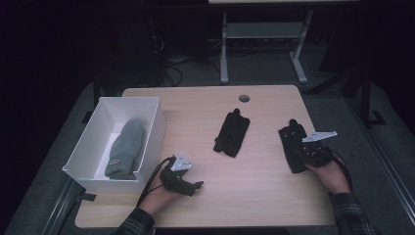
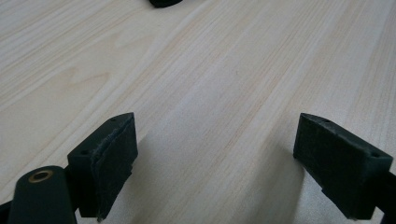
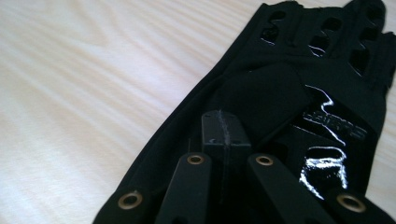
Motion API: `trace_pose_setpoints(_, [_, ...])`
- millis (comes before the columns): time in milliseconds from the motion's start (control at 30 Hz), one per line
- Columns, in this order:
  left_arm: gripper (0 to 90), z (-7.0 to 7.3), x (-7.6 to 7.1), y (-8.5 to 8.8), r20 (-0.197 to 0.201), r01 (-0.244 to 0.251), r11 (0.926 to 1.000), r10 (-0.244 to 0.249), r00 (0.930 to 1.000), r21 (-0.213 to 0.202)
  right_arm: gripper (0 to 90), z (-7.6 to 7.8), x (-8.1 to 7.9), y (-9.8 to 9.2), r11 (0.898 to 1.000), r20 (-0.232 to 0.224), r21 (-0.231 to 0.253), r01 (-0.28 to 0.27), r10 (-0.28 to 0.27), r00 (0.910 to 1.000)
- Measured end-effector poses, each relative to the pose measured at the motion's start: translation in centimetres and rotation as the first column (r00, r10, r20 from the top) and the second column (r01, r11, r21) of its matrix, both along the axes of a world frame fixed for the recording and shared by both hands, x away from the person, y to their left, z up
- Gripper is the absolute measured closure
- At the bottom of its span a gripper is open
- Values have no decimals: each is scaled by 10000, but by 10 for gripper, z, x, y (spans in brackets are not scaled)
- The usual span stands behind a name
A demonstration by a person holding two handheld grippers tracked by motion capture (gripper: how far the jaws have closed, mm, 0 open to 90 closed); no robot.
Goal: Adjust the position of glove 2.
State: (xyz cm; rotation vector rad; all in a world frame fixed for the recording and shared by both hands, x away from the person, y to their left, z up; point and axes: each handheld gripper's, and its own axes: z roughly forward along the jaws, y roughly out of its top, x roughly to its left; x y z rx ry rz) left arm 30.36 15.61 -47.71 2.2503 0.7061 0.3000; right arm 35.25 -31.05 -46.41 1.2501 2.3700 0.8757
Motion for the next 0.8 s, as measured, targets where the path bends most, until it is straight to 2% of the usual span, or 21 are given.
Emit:
trace_pose_setpoints(233, [129, 0, 0, 0, 21, -2, 10000, 2, 10000, -18, 900, 2, -8, 17, 9980, -227, 30, -635, 636, 9977])
trace_pose_setpoints(333, [129, 0, 0, 0, 23, 20, 10000, -20, 10000, 10, 900, 2, -13, 25, 9947, -274, 33, -1029, 1030, 9943])
trace_pose_setpoints(467, [129, 0, 0, 0, 21, 21, 10000, -21, 10000, 14, 900, 2, -21, 37, 9890, -455, 296, -1449, 1461, 9882])
trace_pose_setpoints(700, [129, 0, 0, 0, 22, 22, 10000, -22, 10000, 10, 900, 4, -33, 64, 9698, -640, 234, -2428, 2439, 9677])
trace_pose_setpoints(800, [129, 0, 0, 0, 22, 23, 10000, -23, 10000, 12, 900, 4, -36, 74, 9569, -743, 480, -2865, 2894, 9543])
